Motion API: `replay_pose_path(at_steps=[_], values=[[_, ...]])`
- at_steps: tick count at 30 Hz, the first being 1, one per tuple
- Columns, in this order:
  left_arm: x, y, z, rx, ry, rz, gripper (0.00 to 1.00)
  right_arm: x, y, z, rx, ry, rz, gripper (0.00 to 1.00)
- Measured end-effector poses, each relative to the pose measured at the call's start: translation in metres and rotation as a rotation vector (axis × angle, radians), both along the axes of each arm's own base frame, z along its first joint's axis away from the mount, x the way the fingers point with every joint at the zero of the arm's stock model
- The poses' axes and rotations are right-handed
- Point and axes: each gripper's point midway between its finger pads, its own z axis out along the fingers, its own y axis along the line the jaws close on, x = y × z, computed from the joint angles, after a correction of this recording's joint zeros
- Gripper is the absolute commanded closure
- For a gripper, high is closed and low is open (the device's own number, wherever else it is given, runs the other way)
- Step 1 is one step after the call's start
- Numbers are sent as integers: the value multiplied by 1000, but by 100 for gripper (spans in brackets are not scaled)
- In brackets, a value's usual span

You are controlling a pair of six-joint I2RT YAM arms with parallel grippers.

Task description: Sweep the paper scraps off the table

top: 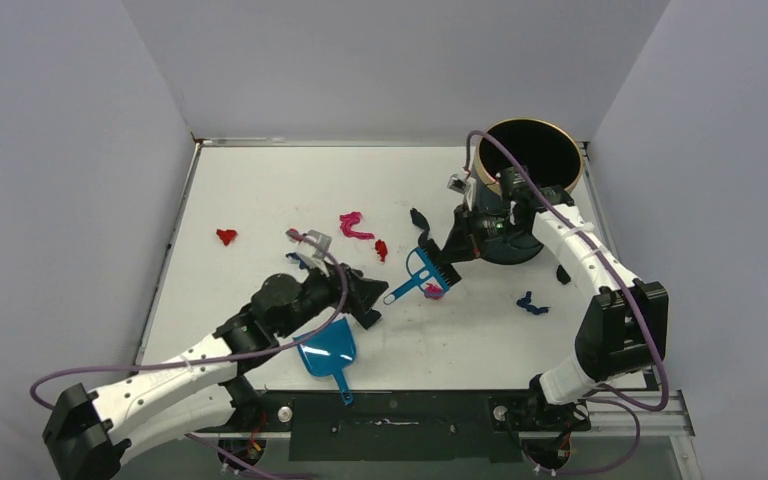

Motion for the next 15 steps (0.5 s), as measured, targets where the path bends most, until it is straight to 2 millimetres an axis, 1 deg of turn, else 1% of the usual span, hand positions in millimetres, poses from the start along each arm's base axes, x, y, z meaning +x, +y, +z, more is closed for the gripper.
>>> replay_pose_path(at_steps=[2,3,6,9,11,12,15], values=[[-8,14,3,-79,-29,21,19,6,-6,8,40,7,-23,95],[-12,20,1,-118,-36,31,19,7,-8,13,60,10,-28,95],[-22,33,-19,-215,-10,47,20,7,-9,22,110,25,-29,95],[-28,35,-44,-274,65,49,27,7,-8,29,145,37,-31,95],[-30,34,-55,-295,107,47,31,7,-6,34,165,40,-31,95],[-31,32,-55,-309,121,44,32,7,-6,36,173,41,-32,95],[-30,26,-46,-365,129,27,36,8,-6,39,188,43,-36,95]])
